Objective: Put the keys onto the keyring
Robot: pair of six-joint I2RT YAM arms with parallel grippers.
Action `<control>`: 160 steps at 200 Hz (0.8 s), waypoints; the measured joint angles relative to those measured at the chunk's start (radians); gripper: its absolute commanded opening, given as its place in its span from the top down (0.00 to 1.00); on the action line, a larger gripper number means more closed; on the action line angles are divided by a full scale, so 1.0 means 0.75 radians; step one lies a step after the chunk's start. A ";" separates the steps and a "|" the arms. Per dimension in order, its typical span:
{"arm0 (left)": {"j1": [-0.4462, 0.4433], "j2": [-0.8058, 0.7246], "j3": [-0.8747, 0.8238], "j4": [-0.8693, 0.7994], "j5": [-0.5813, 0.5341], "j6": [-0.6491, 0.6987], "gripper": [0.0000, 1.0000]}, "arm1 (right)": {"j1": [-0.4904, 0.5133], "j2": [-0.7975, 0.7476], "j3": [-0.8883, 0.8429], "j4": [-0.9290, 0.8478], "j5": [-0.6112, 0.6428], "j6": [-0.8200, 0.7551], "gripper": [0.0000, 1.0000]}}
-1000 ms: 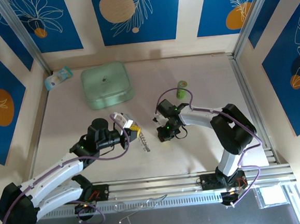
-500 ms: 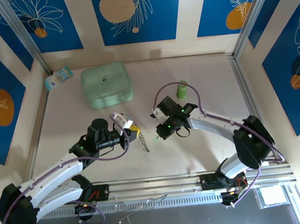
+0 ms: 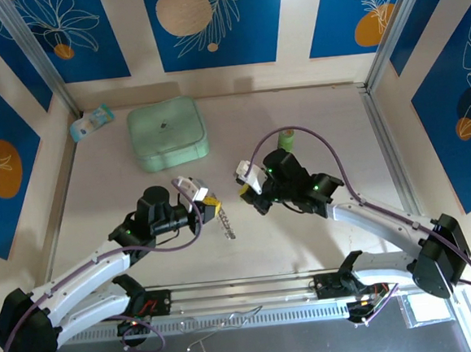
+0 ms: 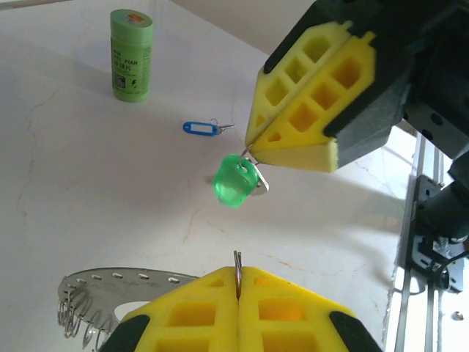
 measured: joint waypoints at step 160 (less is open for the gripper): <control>-0.001 0.057 0.000 0.067 0.062 -0.111 1.00 | 0.105 0.094 0.055 0.068 -0.075 -0.161 1.00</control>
